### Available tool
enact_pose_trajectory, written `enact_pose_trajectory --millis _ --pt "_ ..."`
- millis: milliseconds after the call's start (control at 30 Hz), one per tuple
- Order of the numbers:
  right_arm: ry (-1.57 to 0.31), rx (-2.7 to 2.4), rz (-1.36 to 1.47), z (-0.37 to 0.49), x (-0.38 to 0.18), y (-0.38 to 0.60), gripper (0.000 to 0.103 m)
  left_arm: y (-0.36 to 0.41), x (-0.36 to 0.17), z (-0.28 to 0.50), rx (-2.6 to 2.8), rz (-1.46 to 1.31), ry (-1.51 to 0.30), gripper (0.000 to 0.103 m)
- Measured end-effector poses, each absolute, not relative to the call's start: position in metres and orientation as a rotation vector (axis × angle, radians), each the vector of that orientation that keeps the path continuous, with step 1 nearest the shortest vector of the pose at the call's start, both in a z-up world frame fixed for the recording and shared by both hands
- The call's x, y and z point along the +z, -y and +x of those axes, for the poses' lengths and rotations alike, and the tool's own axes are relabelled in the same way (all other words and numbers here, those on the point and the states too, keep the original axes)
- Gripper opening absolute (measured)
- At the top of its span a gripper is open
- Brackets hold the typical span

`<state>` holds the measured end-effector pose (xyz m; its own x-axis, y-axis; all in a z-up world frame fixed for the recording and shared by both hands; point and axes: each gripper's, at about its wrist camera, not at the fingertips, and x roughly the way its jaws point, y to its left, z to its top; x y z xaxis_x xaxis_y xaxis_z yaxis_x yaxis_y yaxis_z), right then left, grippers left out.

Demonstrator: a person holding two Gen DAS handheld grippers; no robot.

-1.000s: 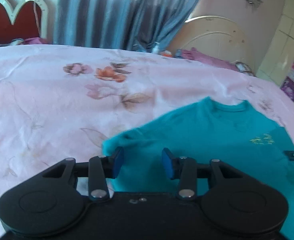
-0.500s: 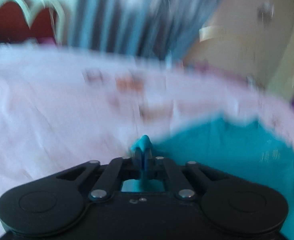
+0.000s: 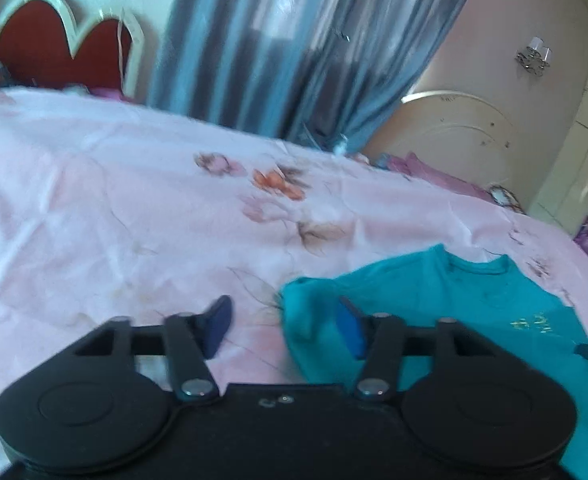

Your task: Fold small clothes

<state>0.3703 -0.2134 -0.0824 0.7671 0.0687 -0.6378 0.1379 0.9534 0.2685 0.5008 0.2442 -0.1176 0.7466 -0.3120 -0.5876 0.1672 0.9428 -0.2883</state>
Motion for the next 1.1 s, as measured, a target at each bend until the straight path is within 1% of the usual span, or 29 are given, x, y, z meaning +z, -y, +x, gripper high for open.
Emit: enact_pose_trajectory --millis 33,100,167,200,333,500,633,667,733,800,867,900,933,967,1033,1067,1100 --pt "-0.678 -0.041 0.312 0.367 -0.077 0.214 0.005 -0.241 -0.122 0.509 -0.288 -0.246 -0.711 0.039" --pt "-0.661 -0.058 0.299 0.363 -0.073 0.217 0.005 -0.239 -0.128 0.518 -0.301 -0.265 -0.763 0.039" --pt "-0.743 -0.095 0.295 0.366 -0.084 0.220 0.005 -0.234 -0.129 0.519 -0.312 -0.246 -0.765 0.039" --pt "-0.754 -0.097 0.303 0.365 -0.087 0.220 0.005 -0.231 -0.128 0.519 -0.321 -0.235 -0.770 0.038" --pt "-0.738 -0.086 0.281 0.363 -0.084 0.215 0.005 -0.220 -0.128 0.521 -0.349 -0.187 -0.776 0.039" --pt "-0.682 -0.174 0.324 0.352 -0.080 0.226 0.005 -0.221 -0.127 0.524 -0.355 -0.263 -0.771 0.040" --pt "-0.758 -0.134 0.309 0.357 -0.087 0.228 0.005 -0.219 -0.132 0.527 -0.355 -0.276 -0.794 0.039" --pt "-0.754 -0.131 0.317 0.356 -0.086 0.229 0.005 -0.218 -0.133 0.528 -0.366 -0.283 -0.795 0.038" --pt "-0.751 -0.128 0.348 0.357 -0.085 0.232 0.005 -0.217 -0.133 0.531 -0.456 -0.325 -0.801 0.005" --pt "-0.745 -0.106 0.342 0.358 -0.082 0.229 0.005 -0.219 -0.126 0.525 -0.465 -0.339 -0.732 0.005" --pt "-0.730 -0.059 0.328 0.360 -0.080 0.222 0.005 -0.226 -0.126 0.523 -0.385 -0.333 -0.722 0.005" --pt "-0.741 -0.057 0.310 0.362 -0.082 0.219 0.005 -0.229 -0.130 0.524 -0.354 -0.334 -0.740 0.006" --pt "-0.763 -0.063 0.302 0.366 -0.086 0.217 0.005 -0.232 -0.137 0.526 -0.293 -0.322 -0.772 0.012" --pt "-0.780 -0.065 0.298 0.369 -0.090 0.217 0.005 -0.238 -0.141 0.526 -0.280 -0.344 -0.769 0.014" --pt "-0.781 -0.063 0.290 0.370 -0.092 0.217 0.005 -0.251 -0.138 0.523 -0.275 -0.441 -0.782 0.026" --pt "-0.781 -0.062 0.293 0.370 -0.091 0.218 0.005 -0.253 -0.131 0.518 -0.273 -0.444 -0.781 0.032" --pt "-0.780 -0.060 0.300 0.369 -0.090 0.220 0.005 -0.254 -0.123 0.509 -0.284 -0.427 -0.761 0.045"
